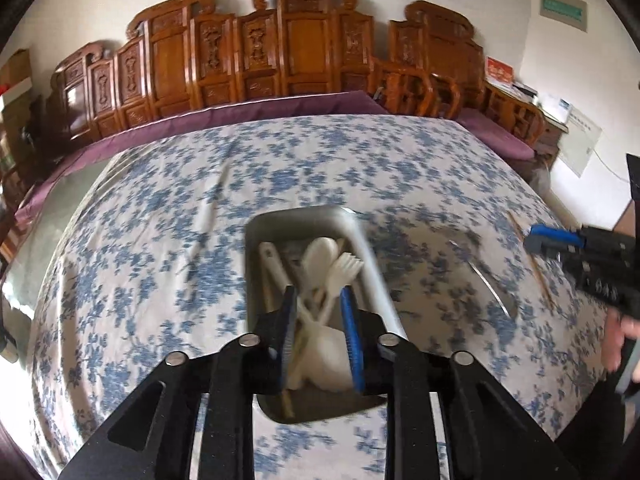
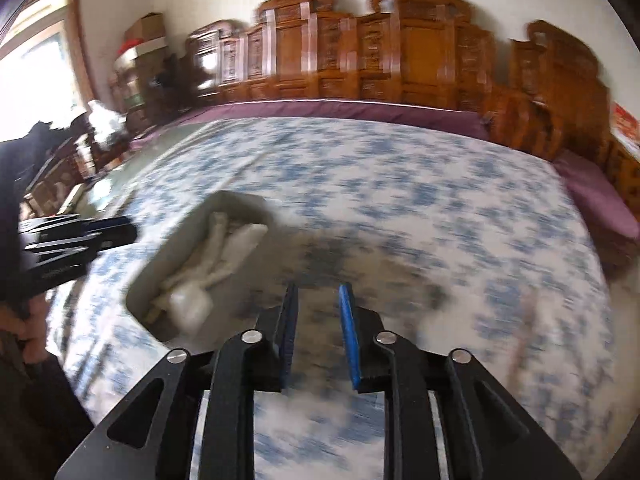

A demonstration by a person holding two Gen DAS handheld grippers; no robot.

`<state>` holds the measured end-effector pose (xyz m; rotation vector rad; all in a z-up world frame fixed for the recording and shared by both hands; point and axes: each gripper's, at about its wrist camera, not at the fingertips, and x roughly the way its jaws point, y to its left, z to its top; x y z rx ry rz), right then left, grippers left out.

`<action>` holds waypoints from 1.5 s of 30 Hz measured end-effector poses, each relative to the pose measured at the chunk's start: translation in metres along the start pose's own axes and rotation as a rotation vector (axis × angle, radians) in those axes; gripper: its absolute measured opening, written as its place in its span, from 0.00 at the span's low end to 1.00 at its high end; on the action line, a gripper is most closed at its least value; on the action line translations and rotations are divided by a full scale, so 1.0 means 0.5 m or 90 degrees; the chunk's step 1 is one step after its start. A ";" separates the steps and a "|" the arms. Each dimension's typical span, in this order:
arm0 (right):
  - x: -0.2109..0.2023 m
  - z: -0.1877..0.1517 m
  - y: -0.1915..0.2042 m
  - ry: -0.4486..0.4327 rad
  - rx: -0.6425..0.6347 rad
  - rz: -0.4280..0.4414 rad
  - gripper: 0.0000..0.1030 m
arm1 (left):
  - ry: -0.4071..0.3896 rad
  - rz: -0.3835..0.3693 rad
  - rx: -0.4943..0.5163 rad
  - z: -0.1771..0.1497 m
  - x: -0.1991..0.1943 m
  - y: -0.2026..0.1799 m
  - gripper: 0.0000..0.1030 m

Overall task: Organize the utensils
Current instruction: 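Grasp the metal fork with the left tool while the right tool grasps a wooden chopstick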

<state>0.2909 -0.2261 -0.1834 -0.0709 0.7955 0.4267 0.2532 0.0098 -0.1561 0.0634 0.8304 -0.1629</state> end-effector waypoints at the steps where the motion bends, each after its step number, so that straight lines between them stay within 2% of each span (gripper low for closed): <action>1: -0.006 -0.008 -0.033 0.001 0.011 -0.017 0.31 | 0.002 -0.002 0.006 -0.001 -0.001 -0.015 0.21; 6: 0.000 -0.053 -0.176 0.034 0.073 -0.080 0.33 | 0.025 -0.022 0.018 -0.016 0.004 -0.091 0.21; 9: 0.022 -0.088 -0.252 0.069 0.112 -0.095 0.33 | 0.033 -0.026 0.024 -0.029 0.007 -0.134 0.21; 12: 0.041 -0.119 -0.292 0.092 0.126 -0.099 0.33 | 0.043 -0.032 0.027 -0.035 0.013 -0.173 0.21; 16: 0.070 -0.143 -0.293 0.116 0.116 -0.099 0.33 | 0.059 -0.030 0.045 -0.037 0.026 -0.220 0.21; 23: 0.105 -0.160 -0.263 0.154 0.045 -0.129 0.32 | 0.088 -0.028 0.051 -0.038 0.062 -0.273 0.21; 25: 0.102 -0.163 -0.267 0.164 0.050 -0.112 0.26 | 0.095 -0.026 0.047 -0.036 0.077 -0.283 0.21; 27: 0.093 -0.166 -0.276 0.178 0.055 -0.108 0.11 | 0.101 -0.030 0.042 -0.032 0.093 -0.291 0.21; 29: 0.082 -0.171 -0.284 0.185 0.063 -0.097 0.06 | 0.108 -0.037 0.036 -0.027 0.111 -0.299 0.21; 32: 0.070 -0.183 -0.294 0.188 0.057 -0.076 0.06 | 0.123 -0.056 0.024 -0.018 0.148 -0.313 0.21; 37: 0.063 -0.188 -0.302 0.186 0.052 -0.059 0.06 | 0.138 -0.056 0.024 0.002 0.213 -0.343 0.21; 45: 0.057 -0.193 -0.318 0.172 0.090 -0.033 0.06 | 0.172 -0.062 0.002 0.032 0.316 -0.375 0.21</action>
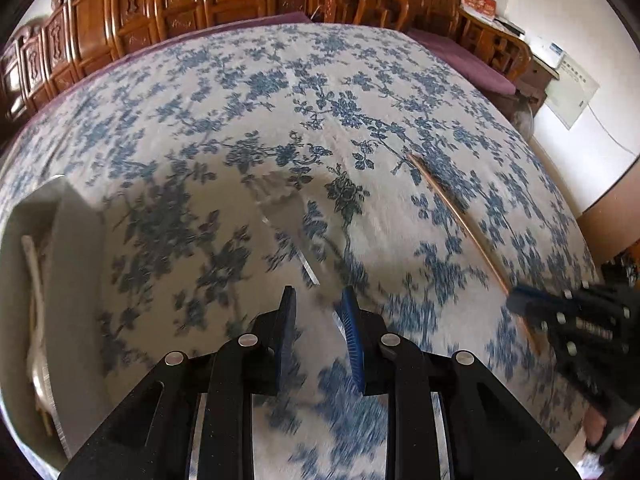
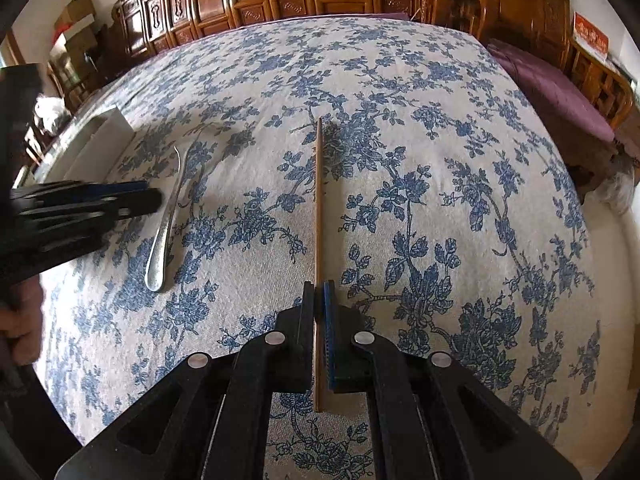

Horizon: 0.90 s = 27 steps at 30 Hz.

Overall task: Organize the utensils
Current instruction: 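Grasp the metal fork with the left tool while the right tool grasps a wooden chopstick, then carry the metal fork into the tray with the left tool while the right tool carries the chopstick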

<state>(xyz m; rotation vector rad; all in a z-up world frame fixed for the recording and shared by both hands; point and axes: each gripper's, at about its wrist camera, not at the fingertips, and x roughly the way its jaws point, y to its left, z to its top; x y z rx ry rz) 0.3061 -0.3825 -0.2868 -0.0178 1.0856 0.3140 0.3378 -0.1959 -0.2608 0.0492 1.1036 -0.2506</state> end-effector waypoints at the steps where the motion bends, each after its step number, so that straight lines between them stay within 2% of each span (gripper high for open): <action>1: -0.001 -0.001 -0.005 -0.002 0.009 0.011 0.06 | 0.005 0.005 -0.004 0.007 0.010 -0.003 0.21; 5: 0.000 0.000 -0.017 -0.005 0.027 0.033 0.06 | 0.003 0.051 0.008 0.027 0.027 -0.020 0.22; 8: 0.001 0.001 -0.020 -0.006 0.031 0.039 0.06 | 0.004 0.094 0.016 0.034 0.032 -0.028 0.28; 9: 0.001 0.002 -0.017 -0.006 0.027 0.035 0.06 | 0.005 0.099 0.020 0.034 0.033 -0.031 0.27; 11: 0.001 0.002 -0.014 -0.005 0.017 0.024 0.06 | 0.006 0.091 0.025 0.030 0.029 -0.032 0.13; 14: 0.001 0.002 -0.001 -0.006 0.000 -0.002 0.06 | 0.005 0.082 0.031 0.023 0.021 -0.030 0.06; 22: 0.001 0.002 0.032 -0.012 -0.008 -0.026 0.05 | -0.033 0.051 0.044 0.011 -0.051 -0.003 0.06; 27: -0.027 0.013 0.071 -0.026 -0.019 -0.033 0.05 | -0.053 0.033 0.037 0.002 -0.097 0.022 0.06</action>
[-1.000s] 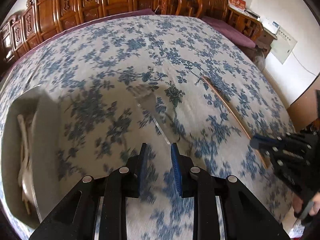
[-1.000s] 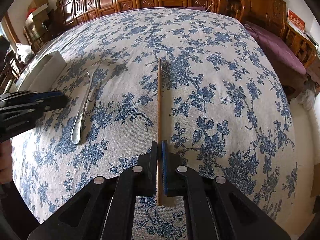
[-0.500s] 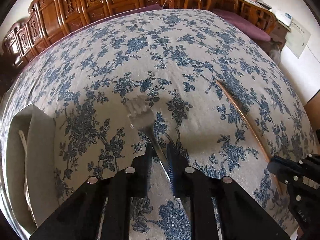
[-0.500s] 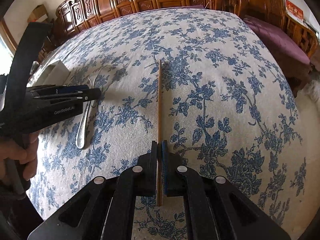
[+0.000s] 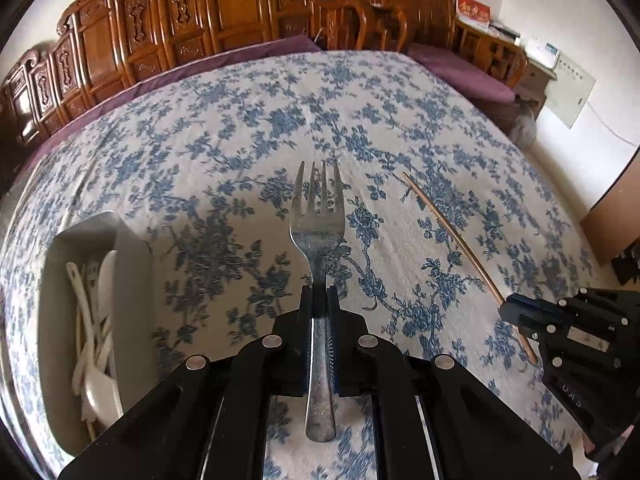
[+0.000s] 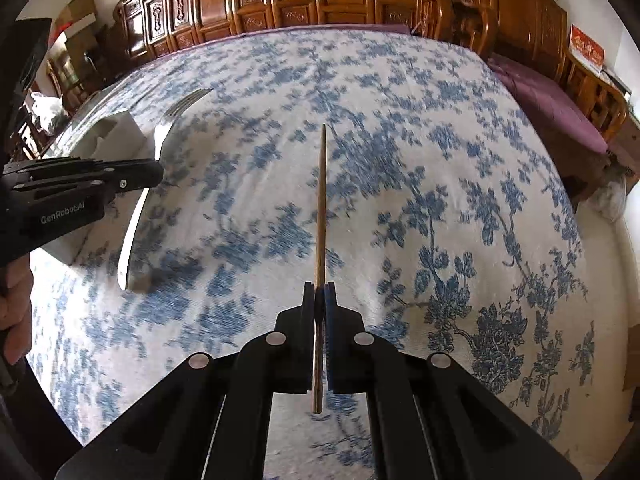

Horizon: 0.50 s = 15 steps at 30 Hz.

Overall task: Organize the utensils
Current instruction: 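Carry the metal fork into the tray with the left tool while the right tool carries the chopstick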

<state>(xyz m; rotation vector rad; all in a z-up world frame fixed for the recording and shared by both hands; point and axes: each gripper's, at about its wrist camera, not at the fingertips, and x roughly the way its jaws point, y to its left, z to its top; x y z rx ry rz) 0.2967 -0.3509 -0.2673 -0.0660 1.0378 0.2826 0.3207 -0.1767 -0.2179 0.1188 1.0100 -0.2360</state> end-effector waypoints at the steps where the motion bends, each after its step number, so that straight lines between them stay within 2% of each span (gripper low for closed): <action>1: -0.007 0.004 0.006 -0.004 -0.003 -0.002 0.05 | -0.005 -0.002 0.000 -0.002 -0.011 0.005 0.06; 15: -0.083 0.036 0.097 -0.061 -0.016 0.008 0.05 | -0.062 0.003 0.001 -0.041 -0.170 0.087 0.06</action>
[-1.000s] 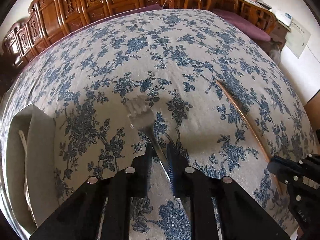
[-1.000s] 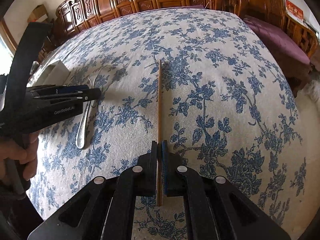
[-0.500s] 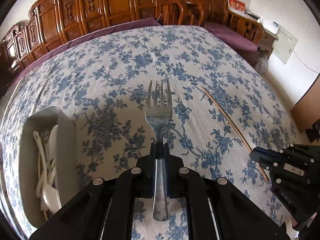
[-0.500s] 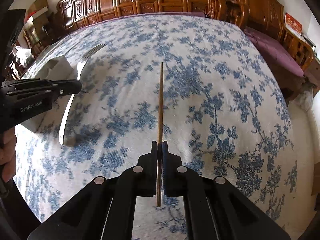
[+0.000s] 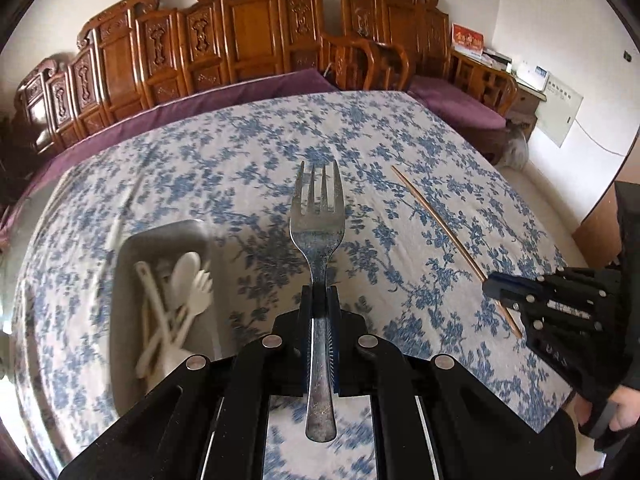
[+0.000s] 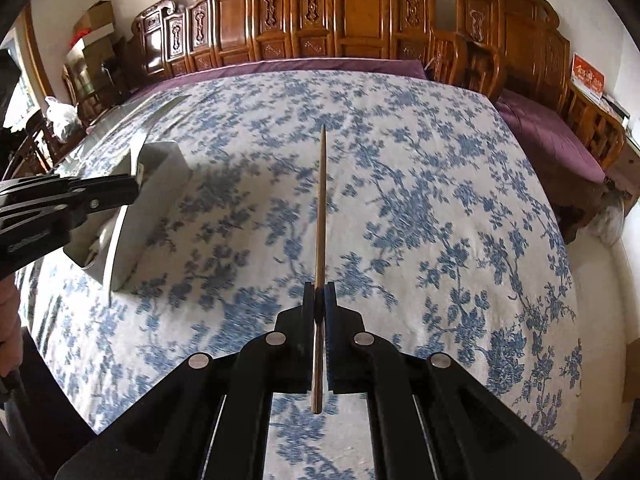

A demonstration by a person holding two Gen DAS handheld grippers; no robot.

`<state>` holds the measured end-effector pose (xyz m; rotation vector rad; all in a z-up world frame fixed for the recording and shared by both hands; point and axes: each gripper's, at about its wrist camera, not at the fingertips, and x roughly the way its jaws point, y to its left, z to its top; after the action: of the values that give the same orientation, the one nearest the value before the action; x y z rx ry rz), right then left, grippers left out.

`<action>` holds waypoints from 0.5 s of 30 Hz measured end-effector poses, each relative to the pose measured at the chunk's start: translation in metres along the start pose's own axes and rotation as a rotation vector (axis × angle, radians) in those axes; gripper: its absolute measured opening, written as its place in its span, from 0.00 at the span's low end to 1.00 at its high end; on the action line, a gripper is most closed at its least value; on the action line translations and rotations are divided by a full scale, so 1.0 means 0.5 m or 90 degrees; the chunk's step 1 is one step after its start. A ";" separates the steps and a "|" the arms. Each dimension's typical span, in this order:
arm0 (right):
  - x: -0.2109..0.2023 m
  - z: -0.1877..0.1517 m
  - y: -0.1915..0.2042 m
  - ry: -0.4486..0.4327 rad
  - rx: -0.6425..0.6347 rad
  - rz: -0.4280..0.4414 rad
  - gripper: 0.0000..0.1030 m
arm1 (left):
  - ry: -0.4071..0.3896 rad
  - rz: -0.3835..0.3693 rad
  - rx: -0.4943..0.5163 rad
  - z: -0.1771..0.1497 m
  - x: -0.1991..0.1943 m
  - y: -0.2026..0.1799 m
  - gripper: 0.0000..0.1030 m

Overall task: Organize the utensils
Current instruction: 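Carry the metal fork into the tray with the left tool while the right tool carries the chopstick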

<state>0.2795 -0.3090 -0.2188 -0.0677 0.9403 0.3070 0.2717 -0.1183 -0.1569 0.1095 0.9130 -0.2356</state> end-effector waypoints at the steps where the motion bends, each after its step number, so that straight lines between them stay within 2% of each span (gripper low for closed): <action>1: -0.003 0.002 0.007 -0.002 0.000 0.002 0.05 | -0.001 0.002 0.001 -0.003 -0.009 0.008 0.06; 9: -0.028 0.036 0.080 -0.017 -0.025 0.018 0.05 | -0.002 0.020 -0.006 -0.005 -0.051 0.077 0.06; 15: -0.041 0.070 0.137 -0.025 -0.054 0.036 0.05 | 0.003 0.035 -0.020 0.000 -0.049 0.140 0.06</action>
<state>0.2758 -0.2414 -0.1763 -0.1132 0.8909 0.3990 0.2746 -0.0468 -0.1382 0.1055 0.9174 -0.1697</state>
